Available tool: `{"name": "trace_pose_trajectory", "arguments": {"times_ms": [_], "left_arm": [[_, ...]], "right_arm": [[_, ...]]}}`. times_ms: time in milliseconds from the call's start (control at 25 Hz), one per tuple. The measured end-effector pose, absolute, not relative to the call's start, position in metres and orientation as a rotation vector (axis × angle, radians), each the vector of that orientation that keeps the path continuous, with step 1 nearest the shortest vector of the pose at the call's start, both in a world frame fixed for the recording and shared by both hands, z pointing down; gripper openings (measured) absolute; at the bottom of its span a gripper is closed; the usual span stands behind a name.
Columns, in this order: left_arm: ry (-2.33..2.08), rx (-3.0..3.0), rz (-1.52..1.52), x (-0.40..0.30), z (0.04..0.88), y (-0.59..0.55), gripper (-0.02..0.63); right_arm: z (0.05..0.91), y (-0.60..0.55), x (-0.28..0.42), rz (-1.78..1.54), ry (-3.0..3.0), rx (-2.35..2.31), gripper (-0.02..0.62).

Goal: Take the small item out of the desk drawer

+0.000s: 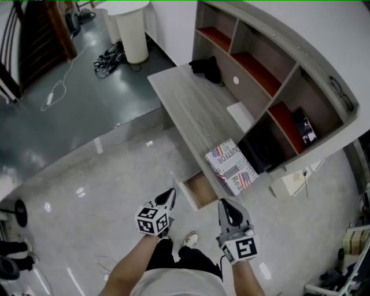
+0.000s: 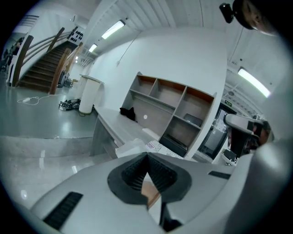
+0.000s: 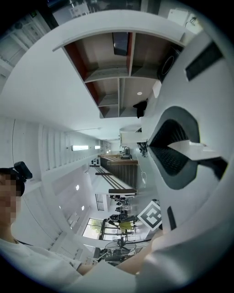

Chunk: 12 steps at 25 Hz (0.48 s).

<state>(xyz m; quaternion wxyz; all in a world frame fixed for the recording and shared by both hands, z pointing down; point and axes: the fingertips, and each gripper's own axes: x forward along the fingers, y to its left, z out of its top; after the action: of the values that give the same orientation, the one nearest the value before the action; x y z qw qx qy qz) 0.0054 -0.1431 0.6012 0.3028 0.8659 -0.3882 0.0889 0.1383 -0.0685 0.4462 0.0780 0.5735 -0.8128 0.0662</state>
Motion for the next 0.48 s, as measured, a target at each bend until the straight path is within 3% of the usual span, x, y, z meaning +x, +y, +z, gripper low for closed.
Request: {"name": "trace_pose_trajectory", "arguments": {"times_ms": [480], "left_arm": [[-1.205, 2.492, -0.021, -0.059, 0.460, -0.147, 0.017]], "right_arm": [[0.393, -0.060, 0.126, 0.072, -2.519, 1.696, 0.021]]}}
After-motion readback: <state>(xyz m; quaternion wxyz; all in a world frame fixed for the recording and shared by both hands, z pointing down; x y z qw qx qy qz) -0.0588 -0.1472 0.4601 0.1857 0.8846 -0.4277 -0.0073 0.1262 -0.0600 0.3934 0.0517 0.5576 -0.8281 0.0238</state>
